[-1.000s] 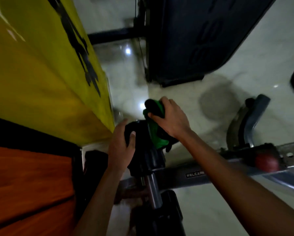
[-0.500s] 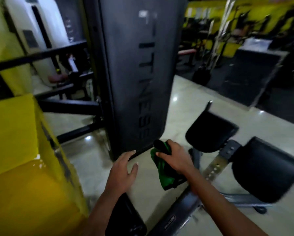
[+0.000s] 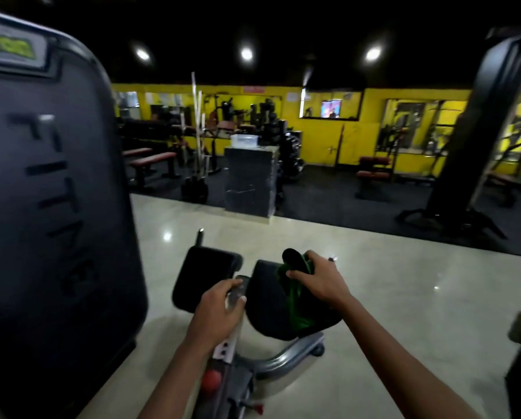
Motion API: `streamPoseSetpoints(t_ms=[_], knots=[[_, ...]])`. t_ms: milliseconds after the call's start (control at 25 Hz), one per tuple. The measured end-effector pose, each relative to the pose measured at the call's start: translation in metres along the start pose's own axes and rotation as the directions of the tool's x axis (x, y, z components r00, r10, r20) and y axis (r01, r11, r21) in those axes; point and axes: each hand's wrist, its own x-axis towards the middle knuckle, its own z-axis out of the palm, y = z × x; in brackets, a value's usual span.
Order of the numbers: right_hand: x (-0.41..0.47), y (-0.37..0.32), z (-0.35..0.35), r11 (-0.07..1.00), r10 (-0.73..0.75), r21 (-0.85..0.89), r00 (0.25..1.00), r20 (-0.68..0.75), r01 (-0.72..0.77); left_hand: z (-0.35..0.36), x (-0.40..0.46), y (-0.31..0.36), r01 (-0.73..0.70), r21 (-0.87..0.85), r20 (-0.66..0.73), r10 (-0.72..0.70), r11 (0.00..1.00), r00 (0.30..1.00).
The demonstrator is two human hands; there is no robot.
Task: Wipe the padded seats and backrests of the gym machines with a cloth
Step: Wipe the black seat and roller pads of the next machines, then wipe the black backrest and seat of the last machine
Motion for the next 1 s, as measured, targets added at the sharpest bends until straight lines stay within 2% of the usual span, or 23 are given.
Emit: streamPoseSetpoints(t_ms=[160, 520, 760, 1000], knots=[[-0.011, 0.063, -0.077, 0.995, 0.091, -0.026, 0.988, -0.124, -0.095, 0.079, 0.028, 0.055, -0.05, -0.086, 0.065, 0.056, 0.995, 0.996], [-0.029, 0.195, -0.203, 0.969, 0.223, -0.046, 0.939, -0.262, -0.243, 0.236, 0.064, 0.155, -0.097, -0.232, 0.189, 0.142, 0.968, 0.972], [-0.048, 0.258, -0.26, 0.942, 0.296, -0.056, 0.898, -0.326, -0.331, 0.325, 0.071, 0.205, -0.107, -0.301, 0.296, 0.2, 0.947, 0.934], [-0.052, 0.317, -0.3, 0.878, 0.408, -0.061, 0.809, -0.423, -0.475, 0.4, 0.098, 0.242, -0.153, -0.388, 0.369, 0.305, 0.909, 0.878]])
